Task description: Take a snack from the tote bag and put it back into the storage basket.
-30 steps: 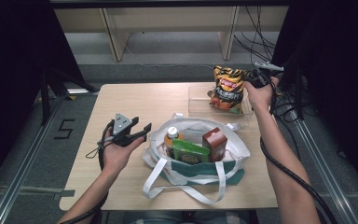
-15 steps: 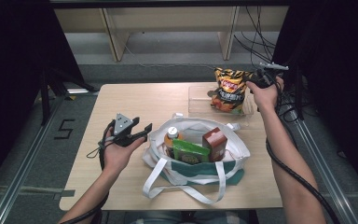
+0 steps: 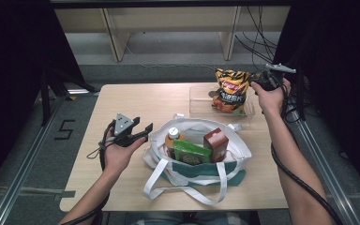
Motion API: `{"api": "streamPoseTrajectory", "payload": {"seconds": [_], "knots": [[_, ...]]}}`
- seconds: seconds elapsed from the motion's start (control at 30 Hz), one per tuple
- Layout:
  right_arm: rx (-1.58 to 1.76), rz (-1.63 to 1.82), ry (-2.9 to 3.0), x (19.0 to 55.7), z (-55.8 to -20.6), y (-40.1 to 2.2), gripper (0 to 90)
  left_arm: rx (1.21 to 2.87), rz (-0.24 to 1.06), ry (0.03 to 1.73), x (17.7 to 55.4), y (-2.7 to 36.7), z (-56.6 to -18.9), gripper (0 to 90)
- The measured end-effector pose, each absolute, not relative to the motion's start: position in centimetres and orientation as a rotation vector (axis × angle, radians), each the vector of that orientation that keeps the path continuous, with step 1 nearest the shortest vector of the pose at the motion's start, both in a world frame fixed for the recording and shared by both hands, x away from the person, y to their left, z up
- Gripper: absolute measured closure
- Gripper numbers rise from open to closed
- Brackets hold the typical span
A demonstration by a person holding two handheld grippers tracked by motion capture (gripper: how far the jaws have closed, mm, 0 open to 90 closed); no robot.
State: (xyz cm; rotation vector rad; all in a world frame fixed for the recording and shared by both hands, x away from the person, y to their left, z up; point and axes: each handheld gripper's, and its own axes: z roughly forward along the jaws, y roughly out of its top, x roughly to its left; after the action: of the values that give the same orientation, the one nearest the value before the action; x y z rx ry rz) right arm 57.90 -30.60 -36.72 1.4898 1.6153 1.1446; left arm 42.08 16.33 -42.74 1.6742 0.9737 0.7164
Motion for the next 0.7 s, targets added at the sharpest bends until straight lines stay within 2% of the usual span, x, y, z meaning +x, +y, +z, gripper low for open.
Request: {"api": "streamPoseTrajectory", "payload": {"seconds": [0.3, 0.7], "knots": [[1.46, 1.177, 1.627, 55.7, -36.2, -30.6, 43.4, 1.676, 0.719, 0.969, 42.0, 16.2, -42.6, 41.0], [1.435, 1.236, 1.659, 52.7, -36.1, -31.3, 43.0, 1.675, 0.72, 0.967, 41.9, 16.1, -42.6, 41.0]]}}
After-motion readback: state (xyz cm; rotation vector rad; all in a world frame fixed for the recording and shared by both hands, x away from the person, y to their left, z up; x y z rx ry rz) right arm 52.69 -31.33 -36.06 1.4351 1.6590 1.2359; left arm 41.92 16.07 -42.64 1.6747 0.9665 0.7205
